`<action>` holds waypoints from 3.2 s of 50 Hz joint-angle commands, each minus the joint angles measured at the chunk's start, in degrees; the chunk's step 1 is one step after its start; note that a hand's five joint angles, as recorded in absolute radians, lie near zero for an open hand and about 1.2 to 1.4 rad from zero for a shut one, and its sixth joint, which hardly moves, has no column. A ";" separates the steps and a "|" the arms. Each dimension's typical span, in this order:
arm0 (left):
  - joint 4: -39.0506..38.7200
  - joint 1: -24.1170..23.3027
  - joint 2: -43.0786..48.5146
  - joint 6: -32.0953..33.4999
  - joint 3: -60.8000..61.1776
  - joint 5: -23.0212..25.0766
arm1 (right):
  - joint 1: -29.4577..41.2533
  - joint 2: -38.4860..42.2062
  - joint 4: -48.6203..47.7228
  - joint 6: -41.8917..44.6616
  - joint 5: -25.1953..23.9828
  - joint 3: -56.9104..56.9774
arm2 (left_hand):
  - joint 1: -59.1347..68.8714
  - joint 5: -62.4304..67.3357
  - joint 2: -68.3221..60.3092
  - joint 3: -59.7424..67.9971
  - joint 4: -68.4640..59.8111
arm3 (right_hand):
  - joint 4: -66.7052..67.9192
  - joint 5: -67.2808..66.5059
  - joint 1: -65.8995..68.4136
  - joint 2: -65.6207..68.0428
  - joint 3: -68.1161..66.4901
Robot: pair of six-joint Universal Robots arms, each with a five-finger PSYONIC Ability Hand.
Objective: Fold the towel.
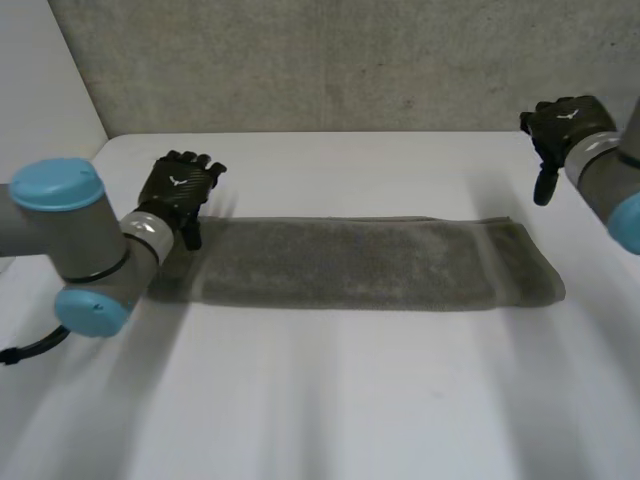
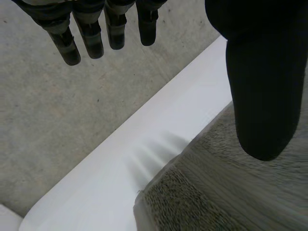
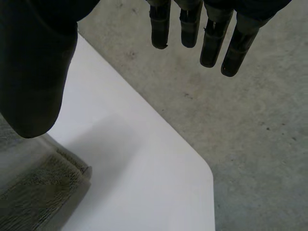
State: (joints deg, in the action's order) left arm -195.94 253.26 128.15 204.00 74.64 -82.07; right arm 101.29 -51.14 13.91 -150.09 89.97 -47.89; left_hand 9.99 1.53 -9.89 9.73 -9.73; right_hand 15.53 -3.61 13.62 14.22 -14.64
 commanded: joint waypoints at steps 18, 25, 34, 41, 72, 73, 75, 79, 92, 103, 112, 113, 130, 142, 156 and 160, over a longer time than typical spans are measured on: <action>-5.76 2.76 -23.56 -28.72 29.33 4.10 | -4.70 -16.01 -13.03 8.24 -8.58 -44.48 | 0.22 -1.31 -0.33 0.49 -0.49 | 12.39 -14.31 14.30 13.70 -13.27; -8.14 6.55 -23.65 -34.99 31.18 9.12 | -5.75 -10.92 -24.97 8.24 -9.11 -46.59 | 0.56 -0.98 -0.66 0.82 -0.82 | 15.40 -17.32 17.31 16.71 -16.29; -11.56 6.55 -23.74 -35.07 33.37 10.09 | -6.89 -6.07 -25.95 8.24 -9.20 -44.39 | 0.73 -0.81 -0.83 0.99 -0.99 | 25.17 -27.09 27.08 26.48 -26.06; -12.89 6.20 -24.62 -34.72 34.60 10.09 | -9.17 -3.61 -25.86 8.32 -8.85 -41.59 | 0.73 -0.81 -0.83 0.99 -0.99 | 64.44 -66.36 66.35 65.75 -65.33; -14.12 -0.83 -27.08 -13.54 32.76 -4.68 | 6.55 -12.75 -24.72 25.02 -1.90 -25.76 | 0.05 -1.48 -0.16 0.32 -0.32 | 64.47 -66.39 66.38 65.78 -65.36; -14.12 -0.83 -27.08 -13.54 32.76 -4.68 | 10.82 -11.10 -24.80 26.15 -2.08 -24.37 | 0.05 -1.48 -0.16 0.32 -0.32 | 64.47 -66.39 66.38 65.78 -65.36; -14.21 -1.27 -26.81 -13.54 32.06 -4.76 | 15.30 -9.08 -25.24 27.38 -2.51 -23.05 | 0.05 -1.48 -0.16 0.32 -0.32 | 64.47 -66.39 66.38 65.78 -65.36; -14.21 -1.62 -26.55 -13.63 31.09 -4.77 | 26.82 -1.88 -26.56 30.11 -4.97 -20.05 | 0.22 -1.32 -0.32 0.49 -0.49 | 64.47 -66.39 66.38 65.78 -65.36; -14.29 -4.79 -21.19 -13.63 25.38 -4.85 | 35.47 8.43 -29.02 29.77 -8.59 -19.78 | 0.22 -1.31 -0.33 0.49 -0.49 | 24.41 -26.33 26.31 25.71 -25.29; -13.94 -11.82 -12.22 -13.54 16.50 -4.85 | 24.60 -9.74 -28.59 2.40 -5.77 -36.54 | 0.89 -0.64 -1.00 1.16 -1.16 | -5.53 3.61 -3.62 -4.22 4.64; -10.53 -17.26 -2.40 -13.10 7.46 -4.59 | 13.94 -15.04 -28.14 -10.49 -7.26 -49.58 | 1.23 -0.31 -1.34 1.50 -1.50 | -5.53 3.61 -3.62 -4.22 4.64; -8.95 -17.44 -0.81 -12.93 6.23 -4.68 | 12.20 -14.69 -28.23 -10.05 -7.52 -51.06 | 1.23 -0.31 -1.34 1.50 -1.50 | -5.53 3.61 -3.62 -4.22 4.64; -3.57 -17.27 -0.71 -13.10 10.26 -5.29 | 10.07 -10.21 -29.11 9.70 -3.67 -45.11 | 1.40 -0.14 -1.50 1.66 -1.66 | 64.47 -66.39 66.38 65.78 -65.36; -3.48 -13.42 -19.15 -13.45 13.86 -8.79 | 28.17 -4.05 -29.20 35.83 -6.74 -31.91 | 0.56 -0.98 -0.66 0.82 -0.82 | 64.47 -66.39 66.38 65.78 -65.36; -3.40 -4.79 -25.76 -13.63 16.06 -11.62 | 37.05 10.88 -25.17 47.96 -19.57 -19.53 | 0.56 -0.98 -0.66 0.82 -0.82 | 64.47 -66.39 66.38 65.78 -65.36; -3.48 -5.05 -25.41 -13.63 16.06 -11.53 | 37.14 10.54 -24.28 46.20 -18.95 -18.82 | 0.39 -1.15 -0.49 0.66 -0.66 | 59.49 -61.41 61.40 60.80 -60.37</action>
State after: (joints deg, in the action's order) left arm -199.33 248.43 102.21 190.35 90.52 -93.91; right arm 138.63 -41.36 -12.04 -102.02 70.61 -67.80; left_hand 9.81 1.43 -9.69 9.59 -9.58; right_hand 76.68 -66.77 75.80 75.08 -76.62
